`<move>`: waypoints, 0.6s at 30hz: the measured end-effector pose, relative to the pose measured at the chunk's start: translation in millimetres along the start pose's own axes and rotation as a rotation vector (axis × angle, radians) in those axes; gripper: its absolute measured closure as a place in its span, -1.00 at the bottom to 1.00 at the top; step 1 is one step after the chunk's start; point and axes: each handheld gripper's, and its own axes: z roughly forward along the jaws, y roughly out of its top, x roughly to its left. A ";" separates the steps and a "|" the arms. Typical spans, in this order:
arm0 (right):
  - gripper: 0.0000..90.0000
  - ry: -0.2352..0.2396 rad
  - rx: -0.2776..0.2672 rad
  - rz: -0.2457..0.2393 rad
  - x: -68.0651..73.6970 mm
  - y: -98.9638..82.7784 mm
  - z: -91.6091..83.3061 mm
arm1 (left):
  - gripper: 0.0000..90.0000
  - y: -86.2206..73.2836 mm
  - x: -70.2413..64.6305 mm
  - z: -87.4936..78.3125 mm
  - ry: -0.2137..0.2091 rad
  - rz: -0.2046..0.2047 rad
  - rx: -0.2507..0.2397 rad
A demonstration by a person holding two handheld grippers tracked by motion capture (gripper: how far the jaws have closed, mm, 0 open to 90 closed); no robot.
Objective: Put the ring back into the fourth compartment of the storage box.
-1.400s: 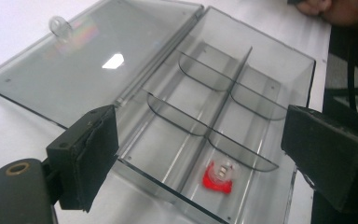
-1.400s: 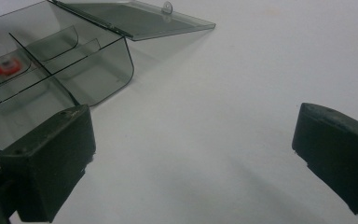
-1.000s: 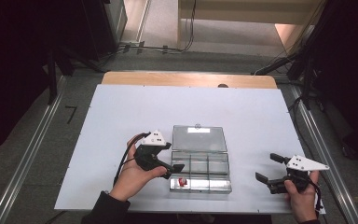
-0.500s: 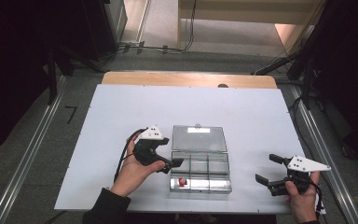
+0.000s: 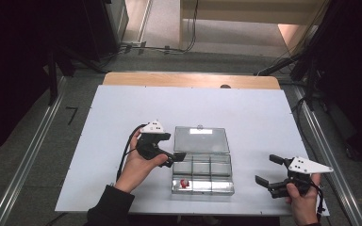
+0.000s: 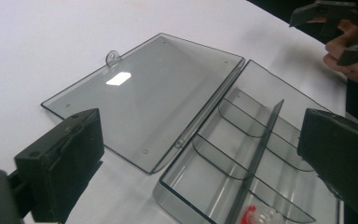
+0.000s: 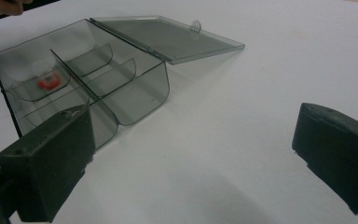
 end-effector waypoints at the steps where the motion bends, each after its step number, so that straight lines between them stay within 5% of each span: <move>1: -1.00 -0.002 0.002 0.000 0.8 0.6 -0.2 | -1.00 0.2 1.0 1.1 -0.002 -0.001 -0.004; 18: -1.00 0.038 0.012 -0.041 11.6 10.8 5.5 | -1.00 3.3 18.9 9.4 0.010 -0.067 -0.050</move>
